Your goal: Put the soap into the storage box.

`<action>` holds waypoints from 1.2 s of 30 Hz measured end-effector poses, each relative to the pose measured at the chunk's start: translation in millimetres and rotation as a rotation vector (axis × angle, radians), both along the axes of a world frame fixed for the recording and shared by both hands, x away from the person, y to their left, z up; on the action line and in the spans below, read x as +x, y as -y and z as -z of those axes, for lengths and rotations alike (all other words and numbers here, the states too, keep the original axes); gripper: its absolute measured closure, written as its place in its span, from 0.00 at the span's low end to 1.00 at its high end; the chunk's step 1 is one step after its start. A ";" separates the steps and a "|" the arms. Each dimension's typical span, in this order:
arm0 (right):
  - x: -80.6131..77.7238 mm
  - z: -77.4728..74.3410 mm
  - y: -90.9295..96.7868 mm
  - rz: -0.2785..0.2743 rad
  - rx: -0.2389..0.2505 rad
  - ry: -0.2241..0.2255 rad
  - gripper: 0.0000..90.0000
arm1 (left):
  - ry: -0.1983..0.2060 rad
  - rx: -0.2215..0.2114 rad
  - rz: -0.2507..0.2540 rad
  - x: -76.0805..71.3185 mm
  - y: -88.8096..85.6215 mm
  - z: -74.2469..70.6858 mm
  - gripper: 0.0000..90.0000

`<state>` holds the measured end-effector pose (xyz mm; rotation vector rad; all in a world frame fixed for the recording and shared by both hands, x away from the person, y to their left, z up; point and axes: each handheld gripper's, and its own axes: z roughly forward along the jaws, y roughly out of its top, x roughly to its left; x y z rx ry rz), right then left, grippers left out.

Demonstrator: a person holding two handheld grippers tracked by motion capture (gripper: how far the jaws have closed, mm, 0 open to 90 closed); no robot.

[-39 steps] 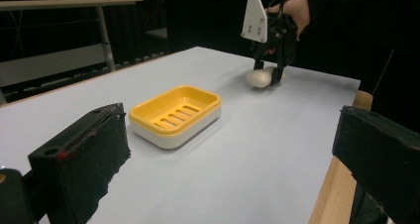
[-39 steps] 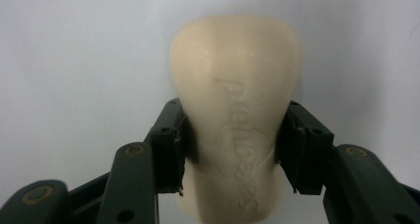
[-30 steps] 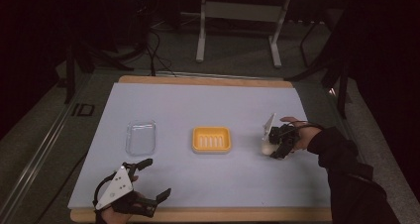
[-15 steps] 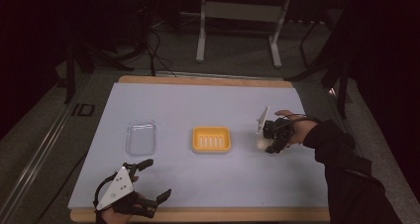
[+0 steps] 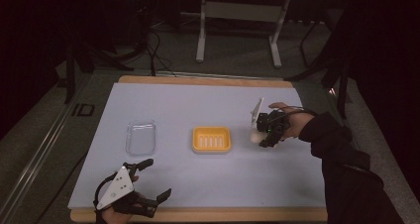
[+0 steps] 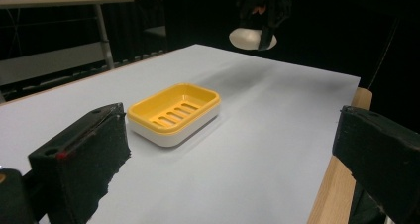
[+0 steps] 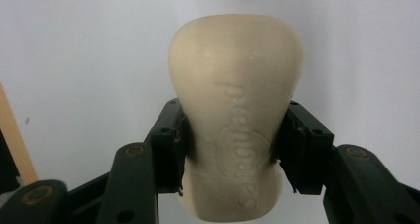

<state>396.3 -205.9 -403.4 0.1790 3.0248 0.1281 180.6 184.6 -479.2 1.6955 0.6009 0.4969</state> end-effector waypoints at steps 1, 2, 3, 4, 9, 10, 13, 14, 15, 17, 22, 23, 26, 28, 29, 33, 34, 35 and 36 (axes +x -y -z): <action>-0.3 -1.7 -1.7 -0.007 0.001 0.003 0.56 | 0.000 -0.001 0.001 0.0 0.0 0.0 0.01; -1.0 -3.4 -3.5 -0.014 0.003 0.008 0.56 | 0.000 -0.001 0.001 0.1 0.2 0.1 0.01; -1.1 -4.9 -5.3 -0.019 0.009 0.009 0.56 | 0.000 0.000 0.001 0.1 0.2 0.1 0.01; -1.1 -4.9 -5.3 -0.019 0.009 0.009 0.56 | 0.000 0.000 0.001 0.1 0.2 0.1 0.01; -0.9 -14.3 -17.7 -0.046 0.030 0.026 0.56 | 0.002 -0.006 0.003 -0.4 0.0 -0.1 0.01; -0.9 -14.3 -17.7 -0.046 0.030 0.026 0.56 | 0.002 -0.006 0.003 -0.4 0.0 -0.1 0.01; -1.0 -18.4 -26.8 -0.058 0.027 0.034 0.56 | 0.003 -0.003 0.005 -0.5 0.4 -0.1 0.01; -0.9 -19.2 -29.4 -0.065 0.029 0.041 0.56 | 0.004 -0.003 0.005 -0.6 0.5 -0.1 0.01; -1.0 -20.2 -32.0 -0.063 0.033 0.040 0.56 | 0.004 -0.002 0.006 -0.7 0.5 -0.2 0.01; -0.9 -21.2 -34.5 -0.064 0.035 0.037 0.56 | 0.003 -0.004 0.005 -0.9 0.4 -0.3 0.01; -1.2 -26.9 -49.0 -0.093 0.067 0.046 0.56 | 0.003 -0.002 0.007 -1.0 0.2 -0.4 0.01; -0.8 -27.6 -50.8 -0.090 0.072 0.045 0.56 | 0.003 -0.001 0.008 -1.1 0.2 -0.4 0.01; -0.4 -28.3 -55.7 -0.099 0.073 0.042 0.56 | 0.002 0.001 0.008 -1.3 0.1 -0.5 0.01; -0.6 -28.2 -59.0 -0.115 0.072 0.043 0.56 | 0.001 0.000 0.007 -1.2 0.0 -0.4 0.01; -0.6 -28.4 -60.9 -0.116 0.070 0.038 0.56 | 0.001 0.000 0.008 -1.0 0.1 -0.4 0.01; -0.9 -28.5 -68.3 -0.130 0.064 0.038 0.56 | 0.003 0.004 0.009 -0.8 0.2 -0.2 0.01; -0.9 -28.5 -68.3 -0.130 0.064 0.038 0.56 | 0.003 0.004 0.009 -0.8 0.2 -0.2 0.01; -0.6 -28.5 -70.1 -0.135 0.065 0.039 0.56 | 0.004 0.003 0.009 -0.8 0.1 -0.2 0.01; -0.5 -28.8 -73.3 -0.139 0.068 0.039 0.56 | 0.003 0.001 0.008 -0.9 0.1 -0.2 0.01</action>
